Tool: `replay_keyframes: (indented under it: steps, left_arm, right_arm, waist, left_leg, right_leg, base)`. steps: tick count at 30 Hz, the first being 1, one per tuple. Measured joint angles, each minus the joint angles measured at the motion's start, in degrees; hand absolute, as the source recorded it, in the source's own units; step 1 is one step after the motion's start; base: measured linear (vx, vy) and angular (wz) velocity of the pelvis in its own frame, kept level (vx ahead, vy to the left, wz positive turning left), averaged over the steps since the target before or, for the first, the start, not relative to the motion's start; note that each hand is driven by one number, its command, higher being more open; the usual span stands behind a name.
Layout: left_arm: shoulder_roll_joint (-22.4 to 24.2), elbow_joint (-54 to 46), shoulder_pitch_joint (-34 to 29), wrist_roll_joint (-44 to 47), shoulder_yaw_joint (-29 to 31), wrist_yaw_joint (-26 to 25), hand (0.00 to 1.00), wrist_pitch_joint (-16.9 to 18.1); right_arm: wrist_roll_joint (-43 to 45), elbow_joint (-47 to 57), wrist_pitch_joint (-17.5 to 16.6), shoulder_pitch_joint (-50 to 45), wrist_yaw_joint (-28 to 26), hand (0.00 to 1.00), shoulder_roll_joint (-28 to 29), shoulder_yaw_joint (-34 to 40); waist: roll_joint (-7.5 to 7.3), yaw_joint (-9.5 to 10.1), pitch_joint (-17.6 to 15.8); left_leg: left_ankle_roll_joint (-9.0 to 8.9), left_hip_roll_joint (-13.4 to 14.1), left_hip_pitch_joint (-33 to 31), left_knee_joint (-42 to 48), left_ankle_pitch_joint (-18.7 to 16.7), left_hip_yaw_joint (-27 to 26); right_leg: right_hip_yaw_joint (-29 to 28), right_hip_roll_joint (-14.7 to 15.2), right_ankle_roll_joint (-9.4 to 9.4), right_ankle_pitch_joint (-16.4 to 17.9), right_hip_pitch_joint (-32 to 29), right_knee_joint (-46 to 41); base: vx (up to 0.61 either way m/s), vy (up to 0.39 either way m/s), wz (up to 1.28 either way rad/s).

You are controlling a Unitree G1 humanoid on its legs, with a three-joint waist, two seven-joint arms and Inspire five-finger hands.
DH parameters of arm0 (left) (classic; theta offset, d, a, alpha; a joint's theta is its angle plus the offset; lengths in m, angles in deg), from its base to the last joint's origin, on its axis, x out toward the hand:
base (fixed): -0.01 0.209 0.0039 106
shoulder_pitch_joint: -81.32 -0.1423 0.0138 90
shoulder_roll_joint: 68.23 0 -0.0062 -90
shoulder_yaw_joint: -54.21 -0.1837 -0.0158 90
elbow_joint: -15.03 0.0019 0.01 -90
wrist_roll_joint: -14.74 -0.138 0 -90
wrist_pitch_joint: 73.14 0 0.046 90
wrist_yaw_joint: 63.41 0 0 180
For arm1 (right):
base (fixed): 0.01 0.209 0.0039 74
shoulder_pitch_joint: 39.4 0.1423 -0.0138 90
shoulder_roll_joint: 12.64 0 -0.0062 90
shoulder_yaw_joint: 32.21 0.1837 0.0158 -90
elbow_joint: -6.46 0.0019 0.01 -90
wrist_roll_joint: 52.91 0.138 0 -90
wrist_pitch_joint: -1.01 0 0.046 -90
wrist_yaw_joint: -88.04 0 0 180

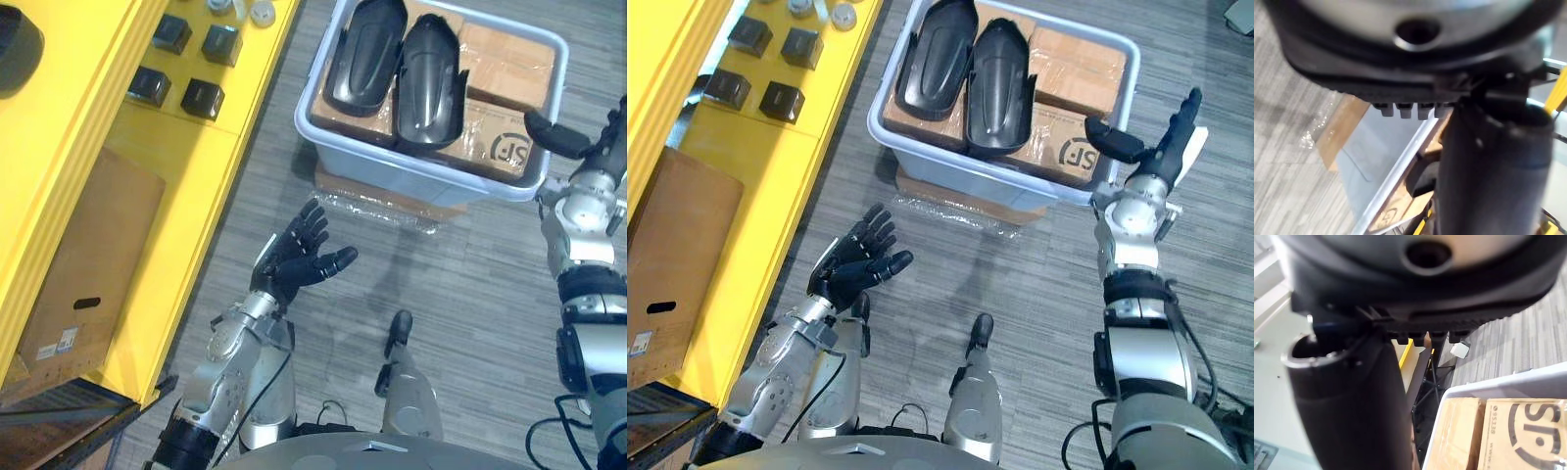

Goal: Walk over and take three plastic housings, then place them on the shelf

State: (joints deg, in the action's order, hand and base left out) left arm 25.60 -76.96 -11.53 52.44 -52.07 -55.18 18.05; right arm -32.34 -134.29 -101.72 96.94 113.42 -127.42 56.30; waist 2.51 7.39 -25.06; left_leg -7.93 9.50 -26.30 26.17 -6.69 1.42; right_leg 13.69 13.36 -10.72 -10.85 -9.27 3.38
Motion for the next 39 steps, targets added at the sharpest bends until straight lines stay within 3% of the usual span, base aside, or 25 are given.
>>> replay_keyframes:
  steps: [3, 12, 18, 19, 23, 29, 32, 39]
  left_arm:
    - [0.0, 3.4, 1.8, 0.4, -1.1, 0.0, 1.0, 1.5]
    - [2.6, 14.2, 5.5, 2.9, -6.1, -0.2, 1.0, 4.1]
    - [4.6, 18.4, 8.1, 6.5, -8.7, -0.6, 1.0, 6.4]
    - [5.3, 18.6, 8.1, 7.3, -8.6, -0.7, 1.0, 6.9]
    - [5.6, 21.6, 9.5, 8.0, -9.9, -0.9, 1.0, 8.4]
    - [6.2, 22.4, 9.9, 9.1, -10.8, -0.9, 1.0, 9.1]
    - [6.2, 22.7, 10.0, 9.2, -10.8, -0.9, 1.0, 9.2]
    - [6.5, 21.7, 9.2, 9.2, -9.4, -0.7, 1.0, 9.9]
  right_arm:
    - [0.1, -3.2, 1.8, 6.2, 0.0, 1.0, -1.8, -3.3]
    - [0.5, -12.5, 8.4, 20.5, -0.1, 1.0, -6.7, -10.5]
    - [0.7, -16.5, 16.2, 24.1, -0.1, 1.0, -8.9, -10.5]
    - [0.4, -16.6, 17.2, 24.9, 0.0, 0.0, -9.2, -10.8]
    - [0.4, -16.6, 20.8, 26.2, -1.1, 0.0, -12.6, -11.9]
    - [-5.0, -17.3, 26.2, 26.2, -5.7, 0.0, -18.0, -12.0]
    - [-9.0, -18.3, 27.7, 26.2, -6.6, 0.0, -18.3, -12.0]
    - [-6.7, -19.9, 32.8, 25.8, -8.7, 0.0, -14.8, -7.4]
  waist:
    - [0.46, 1.03, -0.5]
    - [5.15, 4.99, -3.6]
    - [7.17, 6.75, -4.5]
    - [7.58, 7.03, -4.5]
    - [7.69, 8.15, -4.4]
    - [7.71, 8.18, -4.4]
    - [7.71, 8.18, -4.4]
    - [7.77, 7.67, -4.4]
  left_leg:
    - [0.44, 0.0, -3.6, 2.0, -0.9, 0.7]
    - [0.57, -0.5, -8.4, 3.6, 0.2, 2.2]
    - [0.87, -1.1, -10.6, 3.6, 0.9, 3.2]
    - [0.85, -1.2, -11.3, 3.5, 1.1, 3.3]
    - [0.83, -1.7, -11.6, 2.3, 1.9, 3.5]
    - [0.86, -2.8, -11.1, -0.2, 3.4, 4.2]
    - [0.62, -2.8, -10.3, -1.7, 4.4, 4.5]
    - [0.43, -2.1, -6.0, -3.5, 4.7, 3.7]
  right_leg:
    - [0.8, -0.2, 0.25, -0.8, -2.3, 0.0]
    - [2.3, -0.4, 0.51, -1.7, -5.6, -0.1]
    - [3.4, -0.1, 0.54, -1.7, -7.3, -0.4]
    - [3.5, 0.0, 0.54, -1.7, -8.0, -0.4]
    - [4.0, 0.5, 0.54, -1.5, -9.0, -1.0]
    - [6.0, 1.9, 0.72, 0.5, -10.2, -4.5]
    - [6.5, 2.0, 0.92, 1.2, -10.1, -5.3]
    - [6.4, 1.8, 1.44, 2.2, -7.6, -6.3]
  base:
    - [-0.11, 0.05, 0.01]
    - [-0.05, 0.013, 0.05]
    - [0.0, 0.004, 0.06]
    - [0.0, 0.0, 0.0]
    - [0.0, 0.0, 0.05]
    - [-0.02, 0.004, 0.15]
    - [0.0, -0.028, 0.08]
    - [0.0, -0.019, -0.03]
